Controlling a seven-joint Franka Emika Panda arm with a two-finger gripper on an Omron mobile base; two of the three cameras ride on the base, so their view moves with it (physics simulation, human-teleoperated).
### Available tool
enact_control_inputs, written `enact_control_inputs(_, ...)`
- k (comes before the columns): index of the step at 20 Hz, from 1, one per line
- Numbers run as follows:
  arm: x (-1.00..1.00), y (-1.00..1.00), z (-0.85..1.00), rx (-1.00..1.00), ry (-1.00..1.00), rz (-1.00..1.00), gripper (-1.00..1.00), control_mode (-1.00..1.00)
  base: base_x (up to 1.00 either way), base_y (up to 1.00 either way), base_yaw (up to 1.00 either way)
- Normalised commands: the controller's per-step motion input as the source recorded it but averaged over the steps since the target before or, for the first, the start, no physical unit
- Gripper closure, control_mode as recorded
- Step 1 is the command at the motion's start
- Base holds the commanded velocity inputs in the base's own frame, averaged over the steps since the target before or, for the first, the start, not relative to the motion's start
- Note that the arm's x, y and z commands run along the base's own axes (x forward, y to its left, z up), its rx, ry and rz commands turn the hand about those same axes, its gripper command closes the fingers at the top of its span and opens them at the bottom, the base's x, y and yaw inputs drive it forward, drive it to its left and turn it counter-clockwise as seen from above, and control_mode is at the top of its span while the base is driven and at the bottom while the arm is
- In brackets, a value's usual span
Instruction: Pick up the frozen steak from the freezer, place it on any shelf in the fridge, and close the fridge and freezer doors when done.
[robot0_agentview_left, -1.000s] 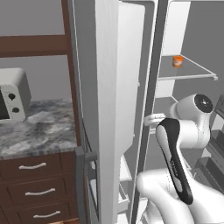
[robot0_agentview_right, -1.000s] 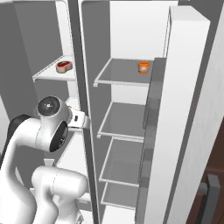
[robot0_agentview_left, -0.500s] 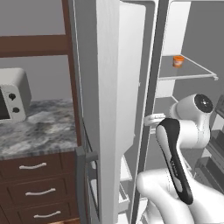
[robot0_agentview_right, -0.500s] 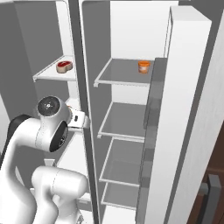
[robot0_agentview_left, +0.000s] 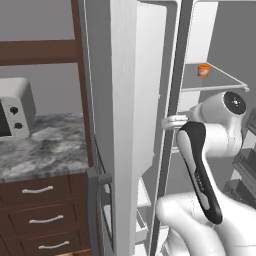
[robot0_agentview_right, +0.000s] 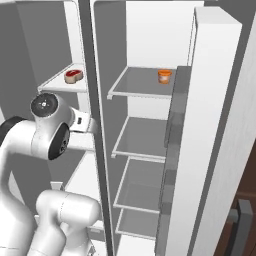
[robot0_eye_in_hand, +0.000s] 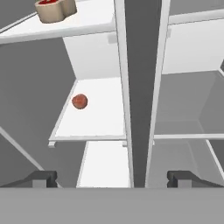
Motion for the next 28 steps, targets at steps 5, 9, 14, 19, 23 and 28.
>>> enact_control_inputs(5,-0.02,0.00,0.72,0.19,0.02,-0.05,-1.00,-1.00,0.00,0.00,0.00)
enact_control_inputs(9,0.00,0.16,0.40,0.19,0.01,-0.10,-1.00,-1.00,0.00,0.00,0.00)
enact_control_inputs(14,0.02,0.44,0.27,0.02,0.02,-0.13,-1.00,-1.00,0.00,0.00,0.00)
enact_control_inputs(19,0.00,0.16,0.04,0.00,0.00,-0.04,-1.00,-1.00,0.00,0.00,0.00)
enact_control_inputs(23,0.24,0.45,0.00,0.00,0.00,0.00,-1.00,-1.00,0.00,0.00,0.00)
enact_control_inputs(28,0.54,0.52,0.00,0.00,0.00,0.00,-1.00,-1.00,0.00,0.00,0.00)
